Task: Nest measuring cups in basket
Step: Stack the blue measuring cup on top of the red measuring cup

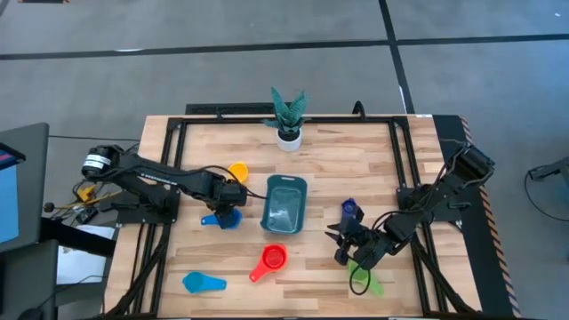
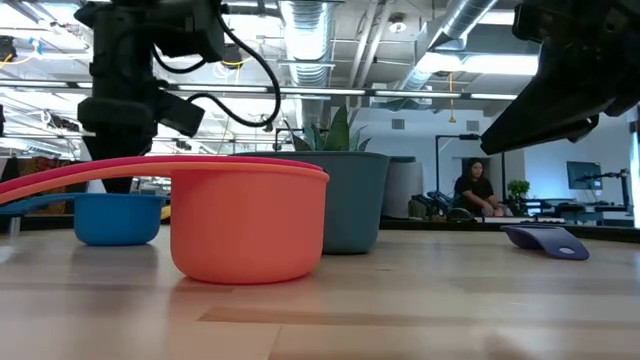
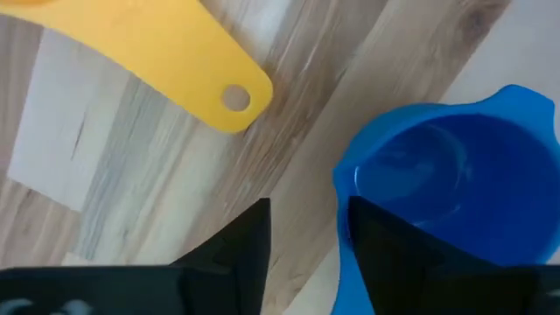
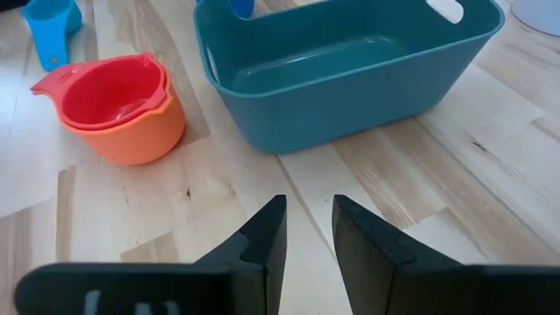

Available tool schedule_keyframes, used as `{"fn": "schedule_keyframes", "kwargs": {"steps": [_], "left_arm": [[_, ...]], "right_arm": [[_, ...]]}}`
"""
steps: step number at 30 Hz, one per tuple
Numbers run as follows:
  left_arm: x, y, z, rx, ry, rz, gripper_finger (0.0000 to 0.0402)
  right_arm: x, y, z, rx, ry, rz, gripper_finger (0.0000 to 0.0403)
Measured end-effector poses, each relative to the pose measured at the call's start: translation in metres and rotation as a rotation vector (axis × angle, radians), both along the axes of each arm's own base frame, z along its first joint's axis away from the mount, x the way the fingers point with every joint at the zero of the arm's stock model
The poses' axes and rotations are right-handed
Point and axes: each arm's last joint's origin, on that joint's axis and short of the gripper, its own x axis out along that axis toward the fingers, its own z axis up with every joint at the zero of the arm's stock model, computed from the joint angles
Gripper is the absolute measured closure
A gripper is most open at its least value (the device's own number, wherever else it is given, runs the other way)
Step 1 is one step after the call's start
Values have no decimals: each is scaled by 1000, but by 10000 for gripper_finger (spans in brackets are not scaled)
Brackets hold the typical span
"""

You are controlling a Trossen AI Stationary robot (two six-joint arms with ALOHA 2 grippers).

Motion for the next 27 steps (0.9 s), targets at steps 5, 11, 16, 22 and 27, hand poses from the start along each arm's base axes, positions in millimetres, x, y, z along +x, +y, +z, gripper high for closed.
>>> {"fn": "schedule_keyframes", "kwargs": {"steps": [5, 11, 16, 22, 27], "left_arm": [[0, 0, 0, -18, -6, 83, 326], [3, -6, 2, -68, -49, 223, 393], [8, -33, 18, -152, -102, 268, 399], [16, -83, 65, -201, -322, 348, 400], [22, -128, 81, -257, -621, 458, 401]], "right_arm": [[0, 0, 0, 6, -2, -3, 284], [0, 0, 0, 46, -17, -29, 284], [0, 0, 0, 83, -28, -50, 284], [2, 2, 2, 107, -59, -49, 284], [4, 3, 4, 102, -74, -34, 284]]}}
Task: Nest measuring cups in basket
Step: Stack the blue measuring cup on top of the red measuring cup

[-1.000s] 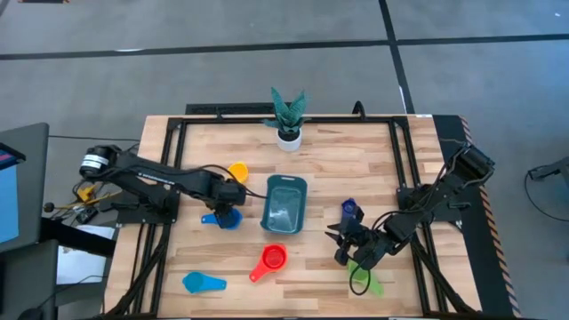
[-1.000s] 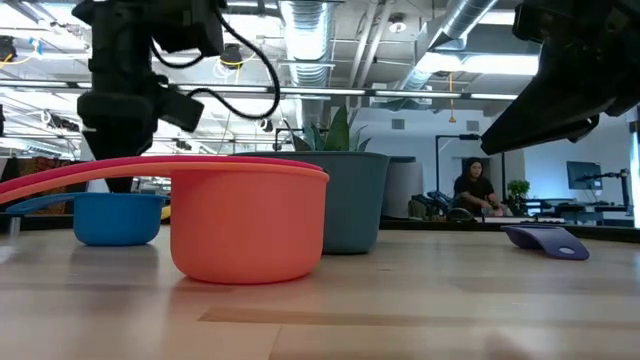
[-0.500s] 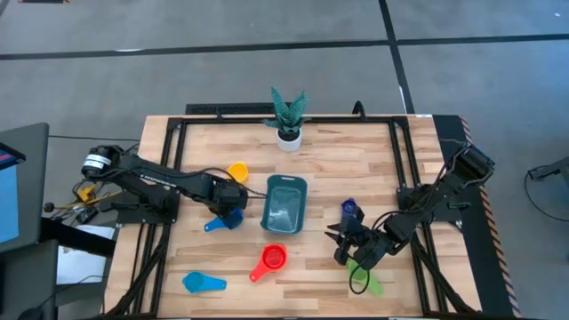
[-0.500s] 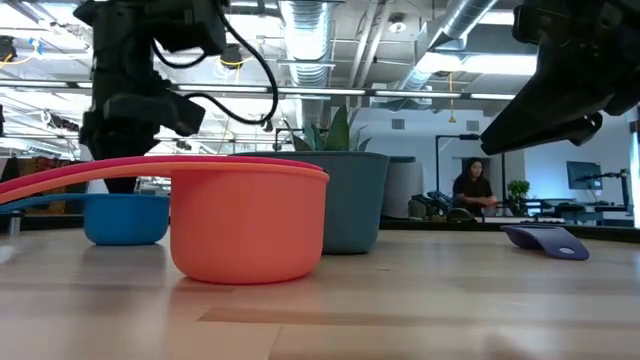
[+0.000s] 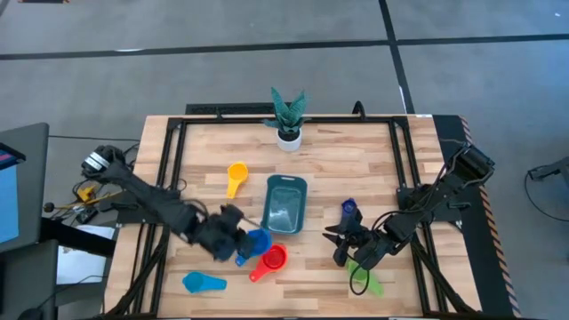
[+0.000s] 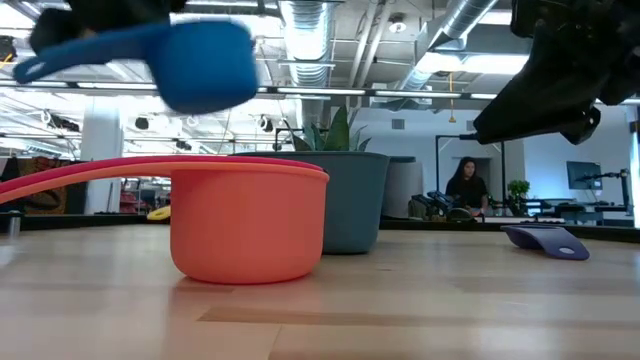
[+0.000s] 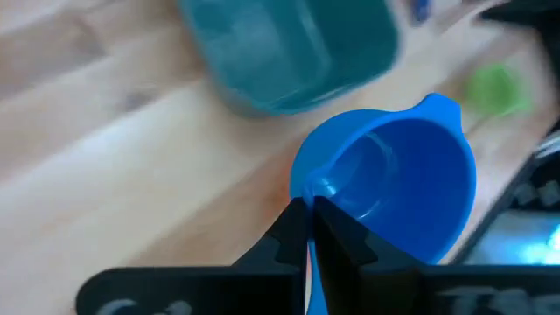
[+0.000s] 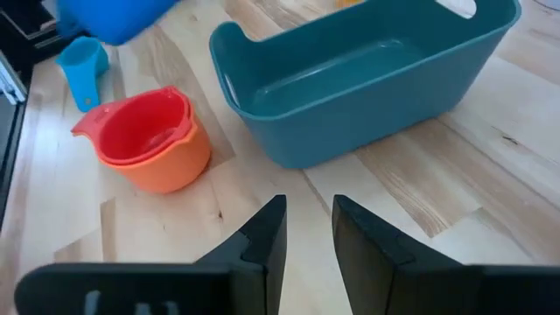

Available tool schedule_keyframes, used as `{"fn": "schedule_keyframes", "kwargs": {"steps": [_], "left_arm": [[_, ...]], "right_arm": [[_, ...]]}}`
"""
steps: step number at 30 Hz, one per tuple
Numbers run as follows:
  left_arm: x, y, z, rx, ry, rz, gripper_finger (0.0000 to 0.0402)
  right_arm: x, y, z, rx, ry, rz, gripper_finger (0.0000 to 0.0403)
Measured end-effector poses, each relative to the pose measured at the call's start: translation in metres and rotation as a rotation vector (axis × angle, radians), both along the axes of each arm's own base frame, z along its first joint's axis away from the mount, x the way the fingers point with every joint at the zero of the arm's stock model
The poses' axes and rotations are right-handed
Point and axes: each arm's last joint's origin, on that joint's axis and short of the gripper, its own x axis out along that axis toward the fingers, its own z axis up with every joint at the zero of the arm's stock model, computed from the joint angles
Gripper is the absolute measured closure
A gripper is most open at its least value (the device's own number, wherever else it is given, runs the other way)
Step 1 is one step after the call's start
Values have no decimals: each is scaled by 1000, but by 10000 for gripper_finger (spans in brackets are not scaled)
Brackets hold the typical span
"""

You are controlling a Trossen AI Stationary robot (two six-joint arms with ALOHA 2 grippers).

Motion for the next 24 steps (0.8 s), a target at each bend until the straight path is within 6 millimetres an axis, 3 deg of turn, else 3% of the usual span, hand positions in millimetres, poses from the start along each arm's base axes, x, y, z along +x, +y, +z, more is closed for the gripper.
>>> {"fn": "schedule_keyframes", "kwargs": {"steps": [3, 8, 16, 24], "left_arm": [[7, -21, -9, -21, -74, 34, 401], [26, -36, -24, -41, -51, -5, 401], [47, -32, -18, -49, -22, -73, 401], [45, -23, -27, -28, 75, -57, 401]], "right_arm": [[0, 0, 0, -15, 2, 9, 284], [2, -2, 0, -19, 1, 3, 284], [3, -1, 2, -6, -15, 4, 284], [0, 3, 2, -5, -15, 23, 284]]}}
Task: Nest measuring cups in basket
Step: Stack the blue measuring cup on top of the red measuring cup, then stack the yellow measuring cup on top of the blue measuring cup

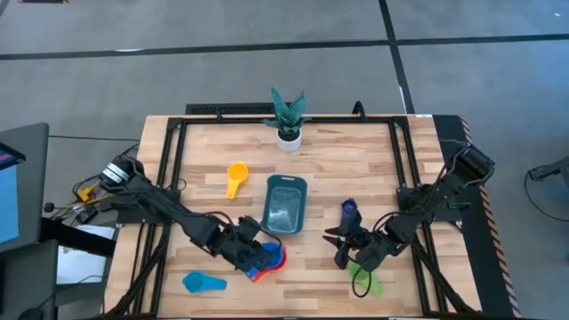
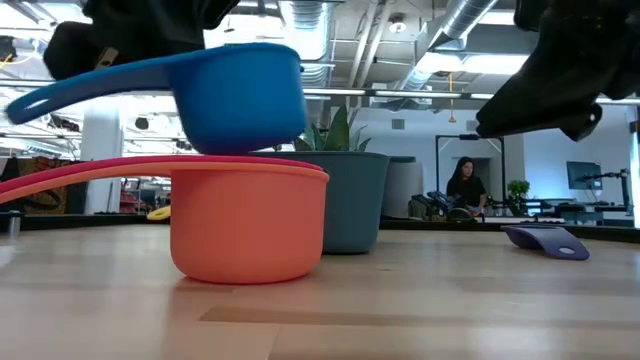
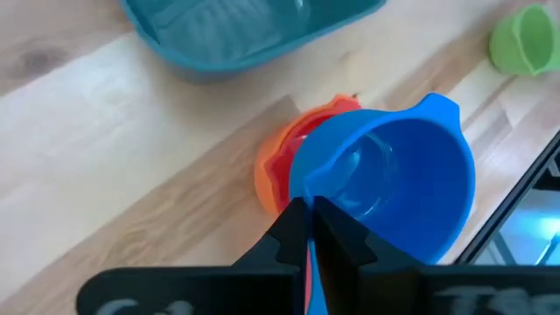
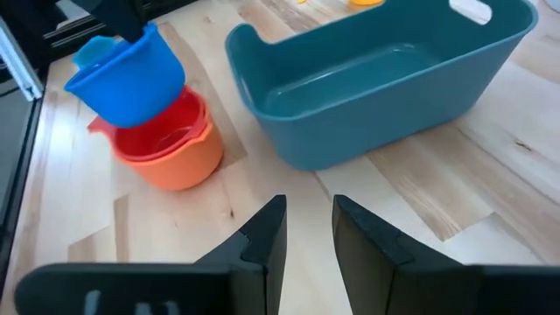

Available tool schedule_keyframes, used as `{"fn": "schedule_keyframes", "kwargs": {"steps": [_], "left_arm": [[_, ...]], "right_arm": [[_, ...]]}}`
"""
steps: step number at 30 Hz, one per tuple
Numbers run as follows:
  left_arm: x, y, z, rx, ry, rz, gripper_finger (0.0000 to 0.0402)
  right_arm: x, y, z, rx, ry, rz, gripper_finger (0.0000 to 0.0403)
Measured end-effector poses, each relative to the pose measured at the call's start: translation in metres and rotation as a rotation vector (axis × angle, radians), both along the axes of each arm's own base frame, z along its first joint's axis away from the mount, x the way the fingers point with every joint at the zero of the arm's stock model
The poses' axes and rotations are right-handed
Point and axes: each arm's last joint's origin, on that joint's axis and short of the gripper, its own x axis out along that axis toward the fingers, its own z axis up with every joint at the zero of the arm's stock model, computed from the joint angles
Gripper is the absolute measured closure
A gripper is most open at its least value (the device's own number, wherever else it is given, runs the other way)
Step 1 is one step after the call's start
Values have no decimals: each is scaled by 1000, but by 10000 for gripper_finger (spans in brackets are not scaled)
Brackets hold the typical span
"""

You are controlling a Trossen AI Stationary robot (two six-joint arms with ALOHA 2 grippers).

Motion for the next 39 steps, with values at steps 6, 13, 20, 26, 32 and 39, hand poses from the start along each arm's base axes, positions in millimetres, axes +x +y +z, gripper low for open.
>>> {"fn": "schedule_keyframes", "kwargs": {"steps": [6, 13, 20, 26, 32, 39], "left_arm": [[2, -1, 1, -15, -24, -19, 401], [3, -2, 2, 9, -30, -46, 390], [3, -1, 2, -14, -33, -8, 329], [3, 12, 8, -21, -4, -29, 298], [-17, 60, 37, 135, 79, -60, 303], [-49, 133, 45, 390, 400, 84, 304]], "right_arm": [[0, 1, 0, -14, 6, 13, 284], [0, 1, 0, -17, 7, 15, 284], [-1, 1, 0, -13, 12, 24, 284], [-1, 1, 0, -9, 18, 34, 284], [-2, 3, -1, -4, 23, 49, 284], [-2, 4, -1, 7, 32, 62, 284]]}}
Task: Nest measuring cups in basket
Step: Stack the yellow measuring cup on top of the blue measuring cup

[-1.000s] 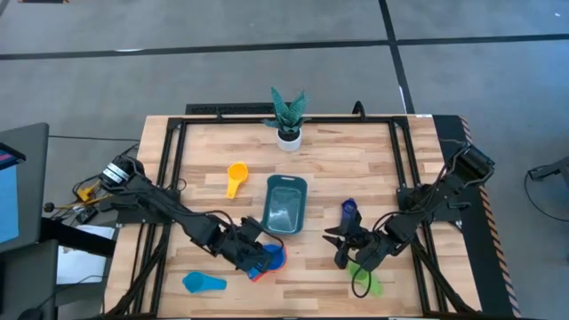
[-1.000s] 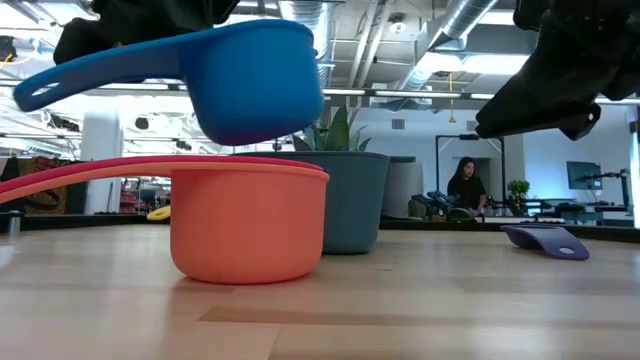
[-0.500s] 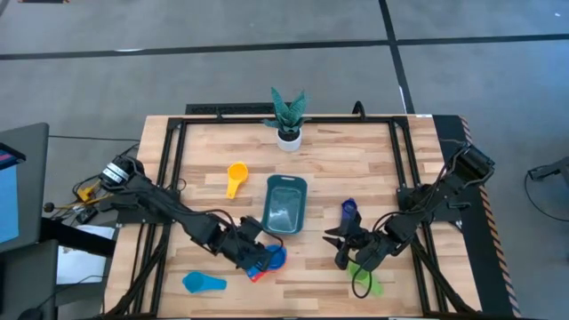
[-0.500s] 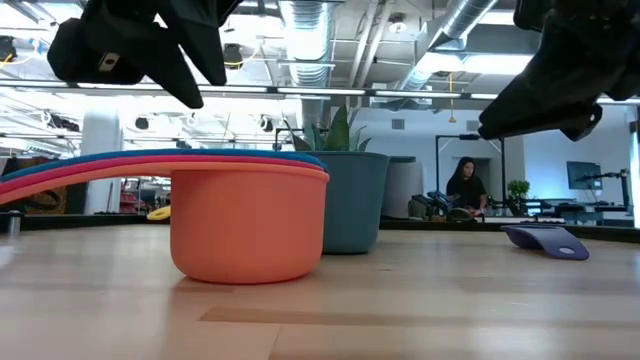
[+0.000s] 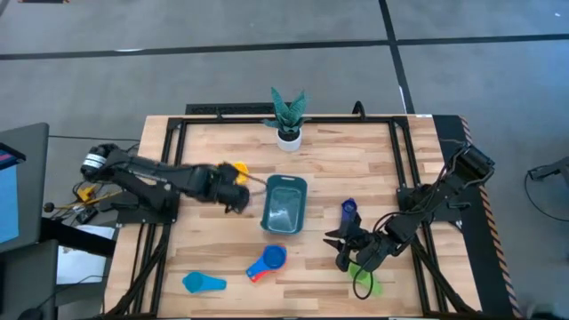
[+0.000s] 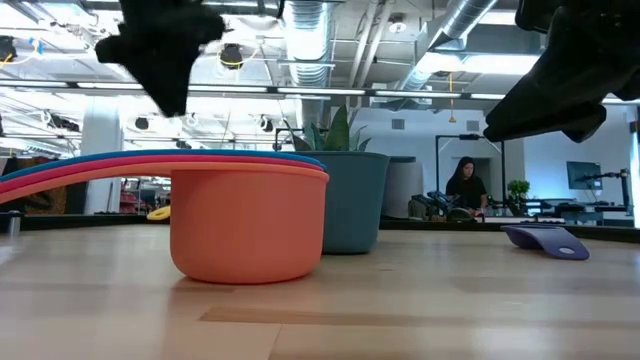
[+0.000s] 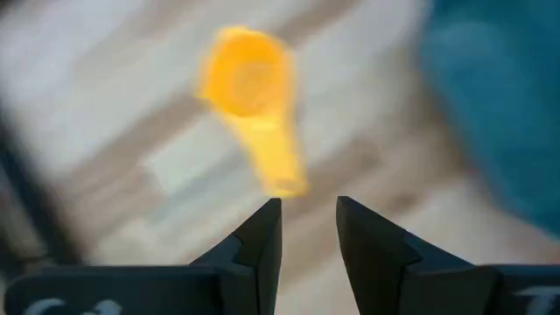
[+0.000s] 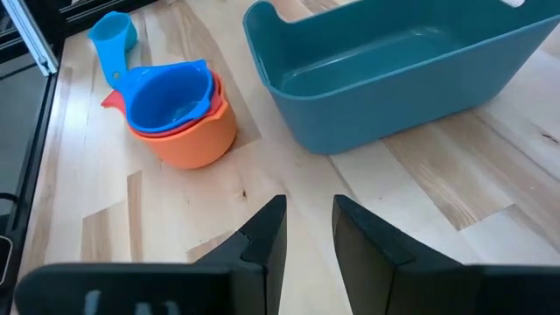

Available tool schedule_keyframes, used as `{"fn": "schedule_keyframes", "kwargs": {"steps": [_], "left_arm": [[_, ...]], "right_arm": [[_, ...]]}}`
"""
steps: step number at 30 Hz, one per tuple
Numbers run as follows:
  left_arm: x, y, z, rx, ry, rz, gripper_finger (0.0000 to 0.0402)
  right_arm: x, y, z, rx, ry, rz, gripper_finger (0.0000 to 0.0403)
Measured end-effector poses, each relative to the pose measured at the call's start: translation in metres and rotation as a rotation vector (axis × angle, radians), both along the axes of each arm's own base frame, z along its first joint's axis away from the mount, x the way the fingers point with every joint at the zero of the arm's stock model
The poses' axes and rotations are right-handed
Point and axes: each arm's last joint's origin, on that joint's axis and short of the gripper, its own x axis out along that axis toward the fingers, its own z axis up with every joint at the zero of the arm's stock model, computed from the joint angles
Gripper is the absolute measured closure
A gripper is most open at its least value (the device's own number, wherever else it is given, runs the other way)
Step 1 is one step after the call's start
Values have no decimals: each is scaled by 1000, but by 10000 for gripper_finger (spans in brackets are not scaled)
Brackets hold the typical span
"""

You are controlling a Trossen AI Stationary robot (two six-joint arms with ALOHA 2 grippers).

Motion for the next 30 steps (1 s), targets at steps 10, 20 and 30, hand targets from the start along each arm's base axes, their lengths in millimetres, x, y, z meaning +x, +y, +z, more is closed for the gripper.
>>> {"fn": "schedule_keyframes", "kwargs": {"steps": [10, 20, 30], "left_arm": [[-2, 88, -49, 18, 3, 234, 302], [-29, 152, -81, -38, 49, 177, 291], [-24, 162, -86, -19, 2, -96, 302]], "right_arm": [[0, 0, 0, 1, 2, 3, 284], [-3, 2, -2, -5, 28, 25, 284], [-5, 0, -4, -23, 55, 19, 284]]}}
